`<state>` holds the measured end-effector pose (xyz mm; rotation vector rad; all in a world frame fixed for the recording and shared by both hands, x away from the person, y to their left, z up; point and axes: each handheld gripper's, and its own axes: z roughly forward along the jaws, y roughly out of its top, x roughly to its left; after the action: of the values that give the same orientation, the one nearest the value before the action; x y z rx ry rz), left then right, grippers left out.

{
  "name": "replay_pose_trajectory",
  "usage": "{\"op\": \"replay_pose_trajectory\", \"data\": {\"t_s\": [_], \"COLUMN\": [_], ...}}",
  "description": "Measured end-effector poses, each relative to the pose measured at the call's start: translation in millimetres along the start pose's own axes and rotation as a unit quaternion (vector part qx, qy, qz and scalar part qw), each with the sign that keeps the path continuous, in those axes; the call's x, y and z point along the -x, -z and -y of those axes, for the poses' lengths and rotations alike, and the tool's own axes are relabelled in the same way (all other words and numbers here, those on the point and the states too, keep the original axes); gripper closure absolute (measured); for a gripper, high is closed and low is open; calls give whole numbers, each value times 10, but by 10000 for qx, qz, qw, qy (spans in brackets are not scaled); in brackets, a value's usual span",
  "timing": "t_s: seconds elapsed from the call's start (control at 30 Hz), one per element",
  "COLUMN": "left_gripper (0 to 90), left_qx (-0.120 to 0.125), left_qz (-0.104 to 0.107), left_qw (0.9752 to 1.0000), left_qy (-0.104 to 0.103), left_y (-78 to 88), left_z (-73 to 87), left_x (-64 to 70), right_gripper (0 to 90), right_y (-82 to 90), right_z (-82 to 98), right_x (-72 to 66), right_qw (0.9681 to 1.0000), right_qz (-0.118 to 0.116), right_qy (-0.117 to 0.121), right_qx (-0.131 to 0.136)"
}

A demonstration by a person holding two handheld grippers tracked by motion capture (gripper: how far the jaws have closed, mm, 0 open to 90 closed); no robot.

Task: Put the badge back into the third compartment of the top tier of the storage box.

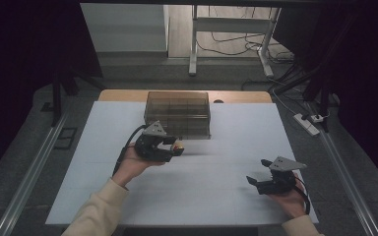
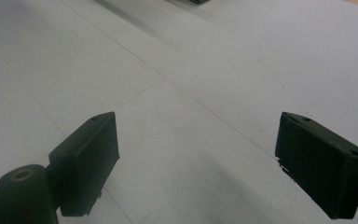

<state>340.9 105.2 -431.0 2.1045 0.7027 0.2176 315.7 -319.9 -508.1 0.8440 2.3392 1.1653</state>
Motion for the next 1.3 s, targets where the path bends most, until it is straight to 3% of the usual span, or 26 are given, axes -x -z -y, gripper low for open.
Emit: {"op": "replay_pose_trajectory", "data": {"t_s": [0.77,1.1,1.3], "left_gripper": [468,468,468], "left_qx": [260,376,309], "left_qz": [31,-6,-53], "left_qw": [9996,9990,9991], "left_qy": [42,240,290], "left_y": [-37,-112,-170], "left_z": [-289,-386,-432], "left_x": [-38,-132,-182], "right_gripper": [133,134,134], "right_y": [0,-4,2], "right_z": [8,20,19], "right_x": [-3,8,9], "right_qw": [10000,10000,10000], "right_qz": [37,53,40], "right_qy": [17,-56,-44], "right_qx": [-40,-27,-41]}}
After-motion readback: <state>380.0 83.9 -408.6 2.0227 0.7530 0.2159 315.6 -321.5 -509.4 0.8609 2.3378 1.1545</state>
